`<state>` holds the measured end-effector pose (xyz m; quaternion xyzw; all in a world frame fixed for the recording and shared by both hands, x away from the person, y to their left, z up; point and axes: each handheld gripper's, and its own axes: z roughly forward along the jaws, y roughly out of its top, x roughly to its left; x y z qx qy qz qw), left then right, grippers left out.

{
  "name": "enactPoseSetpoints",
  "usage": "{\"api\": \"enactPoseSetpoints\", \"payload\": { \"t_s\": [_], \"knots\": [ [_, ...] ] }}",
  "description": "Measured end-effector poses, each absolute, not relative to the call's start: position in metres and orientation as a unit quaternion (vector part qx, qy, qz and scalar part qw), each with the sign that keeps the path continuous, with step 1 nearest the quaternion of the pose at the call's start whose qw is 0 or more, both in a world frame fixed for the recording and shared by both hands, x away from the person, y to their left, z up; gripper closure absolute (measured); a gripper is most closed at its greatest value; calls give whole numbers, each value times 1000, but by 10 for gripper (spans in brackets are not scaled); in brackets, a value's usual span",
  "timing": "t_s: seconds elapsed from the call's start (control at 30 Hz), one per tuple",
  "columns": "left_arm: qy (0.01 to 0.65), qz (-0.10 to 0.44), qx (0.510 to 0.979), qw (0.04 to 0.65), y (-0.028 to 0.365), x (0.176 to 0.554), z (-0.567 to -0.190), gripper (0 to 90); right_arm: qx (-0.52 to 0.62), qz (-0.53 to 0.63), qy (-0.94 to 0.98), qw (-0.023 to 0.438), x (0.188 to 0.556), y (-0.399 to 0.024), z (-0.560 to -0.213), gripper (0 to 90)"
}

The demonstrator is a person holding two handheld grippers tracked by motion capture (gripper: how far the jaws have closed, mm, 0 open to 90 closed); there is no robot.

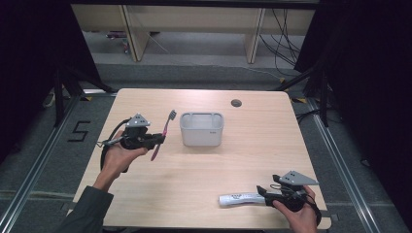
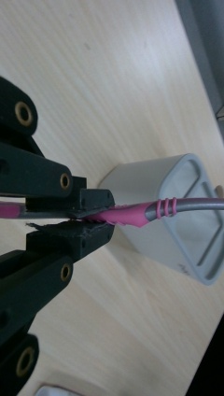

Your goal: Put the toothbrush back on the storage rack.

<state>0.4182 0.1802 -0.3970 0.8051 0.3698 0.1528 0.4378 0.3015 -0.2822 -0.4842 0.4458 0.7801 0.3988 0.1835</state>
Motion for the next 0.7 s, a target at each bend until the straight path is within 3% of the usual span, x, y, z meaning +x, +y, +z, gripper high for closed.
{"api": "enactPoseSetpoints", "payload": {
  "t_s": [0.7],
  "knots": [
    [392,180,746,506,156,442,-382,825,437,401,782,189,303,-284,-484,256]
  ]
}}
